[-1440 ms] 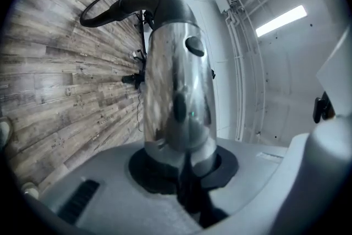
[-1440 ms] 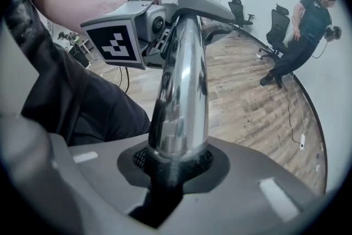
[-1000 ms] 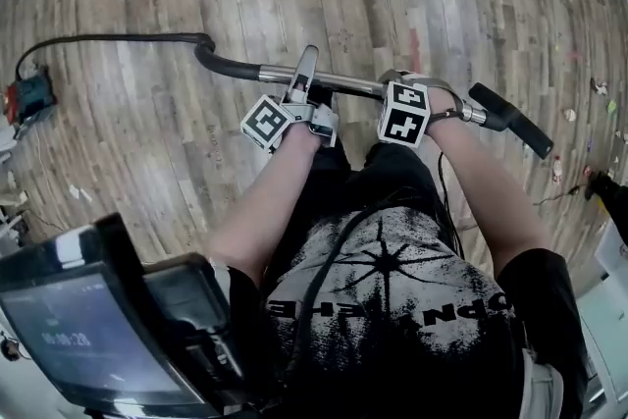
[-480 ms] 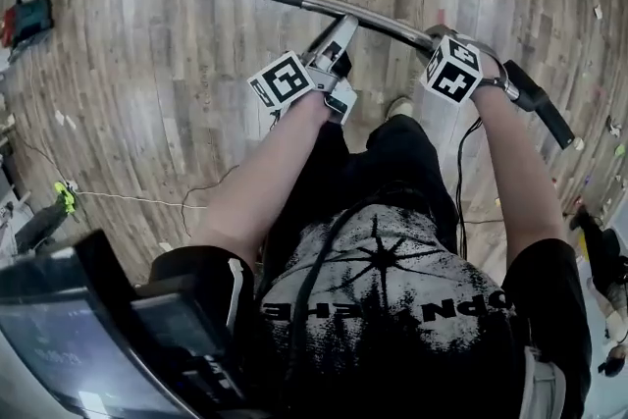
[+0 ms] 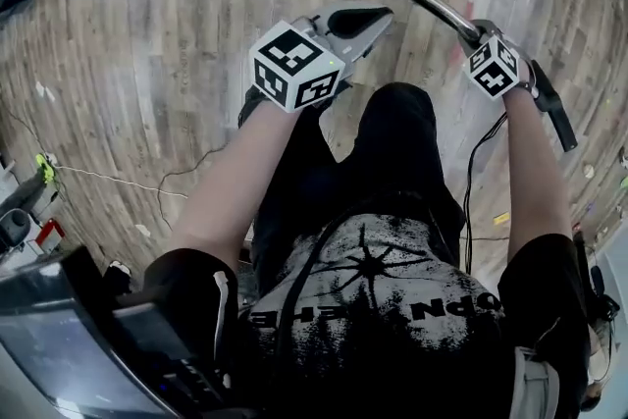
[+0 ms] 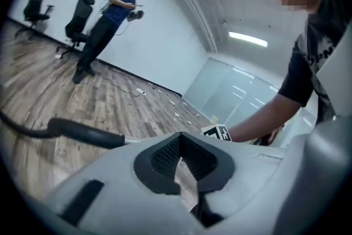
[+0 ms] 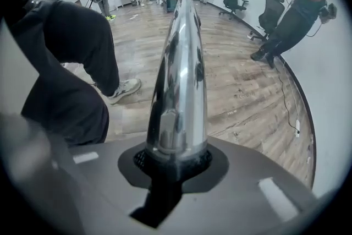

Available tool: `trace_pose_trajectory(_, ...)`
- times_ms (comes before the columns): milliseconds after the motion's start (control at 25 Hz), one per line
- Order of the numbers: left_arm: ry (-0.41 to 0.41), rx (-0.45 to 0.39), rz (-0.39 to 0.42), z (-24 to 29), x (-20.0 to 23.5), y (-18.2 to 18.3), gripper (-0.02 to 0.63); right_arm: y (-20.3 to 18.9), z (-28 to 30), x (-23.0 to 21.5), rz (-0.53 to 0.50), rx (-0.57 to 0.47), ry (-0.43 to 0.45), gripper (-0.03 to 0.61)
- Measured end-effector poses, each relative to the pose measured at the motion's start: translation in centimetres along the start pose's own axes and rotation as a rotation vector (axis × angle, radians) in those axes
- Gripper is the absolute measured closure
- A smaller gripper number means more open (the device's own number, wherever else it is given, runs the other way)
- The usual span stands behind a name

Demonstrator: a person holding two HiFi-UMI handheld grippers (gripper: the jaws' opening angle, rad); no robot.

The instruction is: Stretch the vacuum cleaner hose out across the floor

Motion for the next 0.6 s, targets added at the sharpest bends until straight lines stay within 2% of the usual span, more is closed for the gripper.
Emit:
trace_pose_trajectory(80,-0.02,-0.001,0.125,2.0,1.4,-1.4,0.614,-1.9,4.4,-0.6,0.005,-0.007,-0.01,0.506)
trace_pose_trajectory(240,-0.046,-0.02,0.216,6.1,4.5,-4.7,0.614,-6.3,13.7,-1.8,0.028,-0.015,-0.029,0.512)
trace_pose_trajectory(360,-0.02,0.014,0.394,8.8,5.1,-7.9,0.614,-9.6,20.6,-2.6,0.062,-0.014,-0.032,0.514)
trace_pose_trajectory(400,-0.008,0.017,0.427,9.4,5.0,-9.1,0.614,-10.5,22.5,-2.7,0.072,-0.013,-0.032,0.514)
trace_pose_trajectory(600,0.007,0.008,0.388,10.3,3.6,-11.8,0.614,-14.2,28.4,-2.9,0.094,-0.016,-0.028,0.515)
Point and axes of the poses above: the fingertips, and each gripper's own axes: z forward along the fingers, x to its left, y out of its top, the point moved 6 cm from there along -z, backward along the fingers, and after that the axes turned 7 degrees about y, right-handed, at the moved point
